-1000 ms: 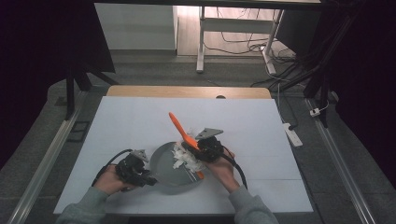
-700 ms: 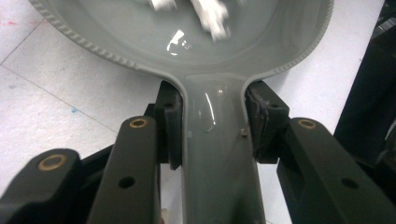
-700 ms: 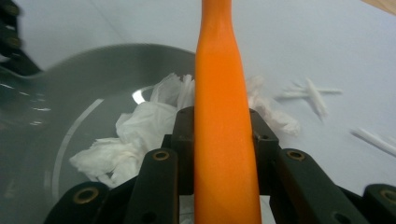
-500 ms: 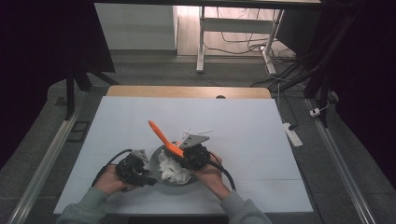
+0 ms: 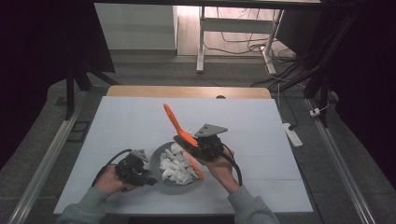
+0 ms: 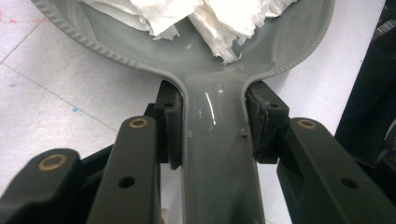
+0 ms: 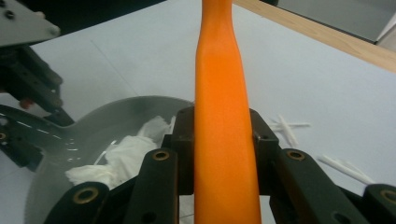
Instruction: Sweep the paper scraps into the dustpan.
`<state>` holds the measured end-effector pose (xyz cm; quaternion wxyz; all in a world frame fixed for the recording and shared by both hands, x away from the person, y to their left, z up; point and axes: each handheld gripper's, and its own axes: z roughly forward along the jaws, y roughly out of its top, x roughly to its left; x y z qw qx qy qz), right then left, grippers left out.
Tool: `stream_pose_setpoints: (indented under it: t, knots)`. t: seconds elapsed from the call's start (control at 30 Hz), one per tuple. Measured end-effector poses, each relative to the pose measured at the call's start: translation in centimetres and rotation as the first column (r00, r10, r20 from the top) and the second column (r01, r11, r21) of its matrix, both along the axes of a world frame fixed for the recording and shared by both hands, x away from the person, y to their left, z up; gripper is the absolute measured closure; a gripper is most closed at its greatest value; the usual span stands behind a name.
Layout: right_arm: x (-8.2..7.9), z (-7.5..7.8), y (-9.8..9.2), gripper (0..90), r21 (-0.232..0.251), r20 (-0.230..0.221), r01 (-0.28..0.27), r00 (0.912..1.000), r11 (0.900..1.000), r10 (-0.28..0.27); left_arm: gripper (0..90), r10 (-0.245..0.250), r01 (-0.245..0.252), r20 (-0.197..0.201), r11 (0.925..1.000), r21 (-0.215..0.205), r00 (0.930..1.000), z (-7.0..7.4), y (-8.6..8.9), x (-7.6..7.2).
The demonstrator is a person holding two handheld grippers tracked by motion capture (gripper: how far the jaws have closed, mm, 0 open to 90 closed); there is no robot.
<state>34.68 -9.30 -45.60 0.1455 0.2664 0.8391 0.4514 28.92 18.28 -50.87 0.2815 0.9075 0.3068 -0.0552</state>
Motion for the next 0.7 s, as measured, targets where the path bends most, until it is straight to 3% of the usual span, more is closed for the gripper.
stream_pose_setpoints:
  t: [0.17, 0.37, 0.57, 0.7]
  knots:
    - [1.2, 0.0, -0.6, 71.0, -0.017, 0.011, 0.035, 0.9993, 0.999, -0.035, 61.6, 0.013, -0.013, 0.003, 0.9999, 0.000, 0.9999, 0.0, 0.2, 0.0]
    - [3.8, -0.4, -1.4, 71.0, -0.050, 0.014, 0.094, 0.9956, 0.994, -0.093, 61.6, 0.042, -0.042, 0.004, 0.9991, -0.001, 0.9991, 0.1, 0.7, 0.2]
    - [6.3, -1.1, -1.9, 71.0, -0.059, -0.017, 0.150, 0.9884, 0.987, -0.151, 61.6, 0.074, -0.074, 0.020, 0.9972, -0.005, 0.9970, 0.1, 1.2, 0.3]
    - [7.6, -1.7, -1.9, 71.0, -0.066, -0.026, 0.166, 0.9855, 0.984, -0.168, 61.6, 0.087, -0.087, 0.016, 0.9957, -0.033, 0.9961, 0.1, 1.5, 0.8]
